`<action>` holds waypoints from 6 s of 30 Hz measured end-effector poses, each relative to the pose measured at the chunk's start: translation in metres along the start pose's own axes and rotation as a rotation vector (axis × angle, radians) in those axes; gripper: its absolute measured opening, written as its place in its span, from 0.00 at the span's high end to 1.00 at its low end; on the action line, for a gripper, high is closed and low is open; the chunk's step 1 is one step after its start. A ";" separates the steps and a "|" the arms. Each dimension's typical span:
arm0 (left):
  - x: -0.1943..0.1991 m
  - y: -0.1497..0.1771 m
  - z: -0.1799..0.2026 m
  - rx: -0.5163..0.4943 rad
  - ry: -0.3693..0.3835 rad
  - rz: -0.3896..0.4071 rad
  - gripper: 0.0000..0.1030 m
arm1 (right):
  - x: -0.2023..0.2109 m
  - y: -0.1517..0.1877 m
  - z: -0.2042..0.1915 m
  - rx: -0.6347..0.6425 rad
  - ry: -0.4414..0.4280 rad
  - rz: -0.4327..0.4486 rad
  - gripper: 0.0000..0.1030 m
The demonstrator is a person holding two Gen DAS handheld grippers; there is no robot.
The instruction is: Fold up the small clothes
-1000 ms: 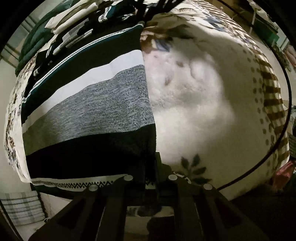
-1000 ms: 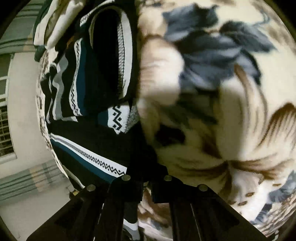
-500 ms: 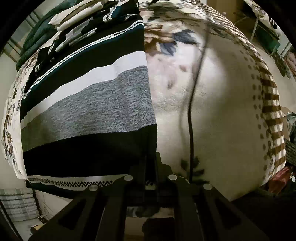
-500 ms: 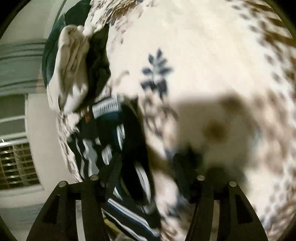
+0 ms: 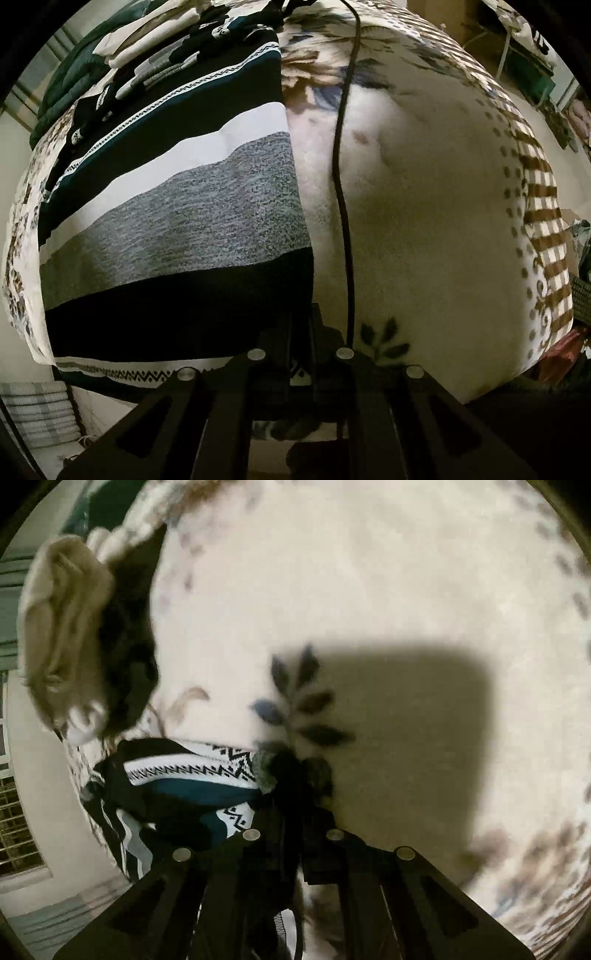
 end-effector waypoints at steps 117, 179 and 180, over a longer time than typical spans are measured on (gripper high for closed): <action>0.017 0.138 -0.460 1.174 0.460 0.140 0.88 | -0.117 0.121 -0.489 0.335 0.304 -0.067 0.46; -0.072 -0.363 -0.531 0.426 0.357 0.189 0.47 | -0.022 0.126 -0.265 0.099 -0.162 0.195 0.36; -0.083 -0.364 -0.539 0.429 0.339 0.173 0.47 | -0.025 0.114 -0.255 0.077 -0.110 0.208 0.36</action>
Point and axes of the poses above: each gripper's, at about its wrist camera, not at the fingertips, and x roughly against the way its jaws point, z to its right, y to its underside, the point moved 10 cm from there along -x, roughly the way its jaws point, and after that the axes turned 7 degrees about y, right-handed, at the moved point
